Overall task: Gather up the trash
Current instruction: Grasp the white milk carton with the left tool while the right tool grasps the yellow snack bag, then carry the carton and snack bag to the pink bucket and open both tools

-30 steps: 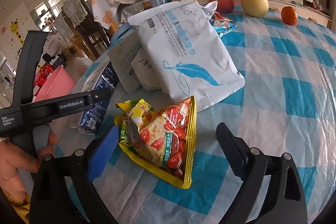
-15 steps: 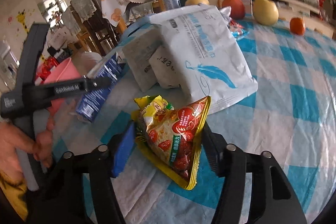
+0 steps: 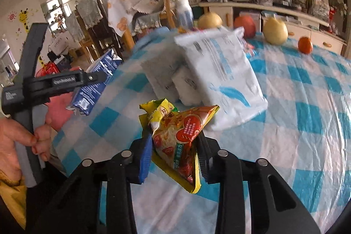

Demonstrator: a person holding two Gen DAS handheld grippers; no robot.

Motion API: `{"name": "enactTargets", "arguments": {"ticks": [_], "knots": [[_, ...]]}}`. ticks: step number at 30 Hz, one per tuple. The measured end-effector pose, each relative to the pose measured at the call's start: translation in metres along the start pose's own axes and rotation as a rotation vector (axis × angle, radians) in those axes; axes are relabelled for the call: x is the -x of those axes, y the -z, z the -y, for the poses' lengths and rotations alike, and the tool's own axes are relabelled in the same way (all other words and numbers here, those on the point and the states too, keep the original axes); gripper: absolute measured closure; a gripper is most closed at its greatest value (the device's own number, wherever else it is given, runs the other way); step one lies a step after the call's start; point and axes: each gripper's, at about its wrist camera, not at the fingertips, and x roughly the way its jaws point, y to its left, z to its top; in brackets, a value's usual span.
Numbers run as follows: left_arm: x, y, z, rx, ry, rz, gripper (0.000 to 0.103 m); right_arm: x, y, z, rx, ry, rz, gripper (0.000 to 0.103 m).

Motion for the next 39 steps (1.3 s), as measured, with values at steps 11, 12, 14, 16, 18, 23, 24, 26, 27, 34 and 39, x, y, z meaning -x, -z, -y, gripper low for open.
{"name": "enactTargets", "arguments": {"ticks": [11,12,14,16,18,23,24,26,27,34,39], "knots": [[0.051,-0.028,-0.112,0.210,-0.112,0.154,0.039,-0.009,-0.062,-0.120,0.070,-0.233,0.065,0.066],[0.053,-0.028,-0.123,0.229,-0.126,0.161,0.039,-0.013,-0.070,-0.133,0.078,-0.262,0.063,0.065],[0.056,-0.030,-0.149,0.279,-0.171,0.172,0.039,-0.024,-0.084,-0.161,0.093,-0.318,0.058,0.065],[0.056,-0.029,-0.169,0.317,-0.203,0.172,0.039,-0.034,-0.095,-0.184,0.106,-0.355,0.053,0.065],[0.053,-0.028,-0.191,0.366,-0.227,0.161,0.039,-0.050,-0.106,-0.209,0.124,-0.394,0.037,0.065],[0.047,-0.027,-0.226,0.454,-0.292,0.139,0.039,-0.091,-0.117,-0.259,0.153,-0.427,-0.003,0.061],[0.046,-0.026,-0.232,0.472,-0.302,0.133,0.038,-0.102,-0.117,-0.264,0.150,-0.421,-0.023,0.058],[0.043,-0.025,-0.244,0.505,-0.316,0.121,0.035,-0.113,-0.115,-0.265,0.133,-0.408,-0.036,0.046],[0.044,-0.024,-0.249,0.520,-0.321,0.130,0.028,-0.113,-0.114,-0.262,0.121,-0.397,-0.027,0.034],[0.064,-0.029,-0.228,0.399,-0.354,0.332,0.016,-0.081,-0.104,-0.224,0.089,-0.258,0.106,0.009],[0.065,-0.041,-0.187,0.240,-0.246,0.409,0.015,-0.048,-0.088,-0.194,0.138,-0.098,0.222,0.005]]}}
